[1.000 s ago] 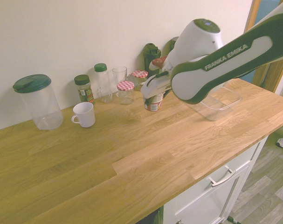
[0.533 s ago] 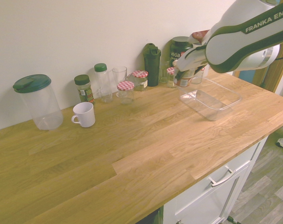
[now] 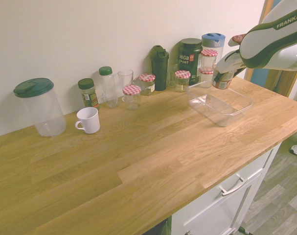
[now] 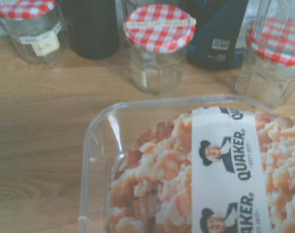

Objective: Put the cereal into the container

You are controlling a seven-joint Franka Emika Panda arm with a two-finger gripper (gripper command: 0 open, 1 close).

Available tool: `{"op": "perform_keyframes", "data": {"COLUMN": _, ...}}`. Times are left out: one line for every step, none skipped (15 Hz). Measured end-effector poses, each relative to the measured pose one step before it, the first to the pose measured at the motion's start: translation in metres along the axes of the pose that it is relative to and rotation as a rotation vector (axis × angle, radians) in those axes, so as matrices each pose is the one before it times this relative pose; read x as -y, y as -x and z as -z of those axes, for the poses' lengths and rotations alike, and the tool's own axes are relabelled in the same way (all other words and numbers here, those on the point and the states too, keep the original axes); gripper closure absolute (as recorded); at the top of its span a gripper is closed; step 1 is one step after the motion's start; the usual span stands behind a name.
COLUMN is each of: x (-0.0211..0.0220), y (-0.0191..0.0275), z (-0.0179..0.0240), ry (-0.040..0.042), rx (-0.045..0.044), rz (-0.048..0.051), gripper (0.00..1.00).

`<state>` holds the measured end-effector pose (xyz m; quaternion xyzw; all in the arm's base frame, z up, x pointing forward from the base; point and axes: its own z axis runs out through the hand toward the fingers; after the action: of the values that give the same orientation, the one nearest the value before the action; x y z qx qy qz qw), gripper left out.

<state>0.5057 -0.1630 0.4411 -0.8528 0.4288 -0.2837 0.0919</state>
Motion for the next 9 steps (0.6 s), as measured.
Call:
{"op": "perform_keyframes", "data": {"x": -0.00499, "y": 0.00206, "z": -0.01068, "ry": 0.01505, "rx": 0.01353, "rz": -0.00582, "gripper": 1.0}}
{"op": "perform_keyframes", "data": {"x": -0.00456, "y": 0.00201, "z": -0.01032, "ry": 0.01175, "rx": 0.01285, "rz": -0.00786, "gripper": 1.0}}
{"op": "perform_keyframes", "data": {"x": -0.00459, "y": 0.00175, "z": -0.00991, "ry": 0.00912, "rx": 0.01212, "rz": -0.0072, "gripper": 1.0}}
{"op": "perform_keyframes", "data": {"x": -0.00389, "y": 0.00095, "z": -0.00821, "ry": 0.00501, "rx": 0.01164, "rz": -0.00557, "gripper": 1.0}}
{"op": "perform_keyframes", "data": {"x": -0.00297, "y": 0.00002, "z": -0.00778, "ry": 0.00505, "rx": 0.01008, "rz": -0.00256, "gripper": 1.0}}
{"op": "perform_keyframes", "data": {"x": -0.00182, "y": 0.00027, "z": -0.00699, "ry": 0.00695, "rx": 0.00757, "rz": 0.00046, "gripper": 1.0}}
{"op": "perform_keyframes", "data": {"x": -0.0009, "y": 0.00008, "z": -0.00658, "ry": 0.00705, "rx": 0.00655, "rz": -0.00011, "gripper": 1.0}}
{"op": "perform_keyframes", "data": {"x": -0.00085, "y": 0.0004, "z": -0.00492, "ry": 0.00569, "rx": 0.00549, "rz": -0.00113, "gripper": 1.0}}
{"op": "perform_keyframes", "data": {"x": -0.00116, "y": 0.00052, "z": -0.00416, "ry": 0.00445, "rx": 0.00539, "rz": -0.00152, "gripper": 1.0}}
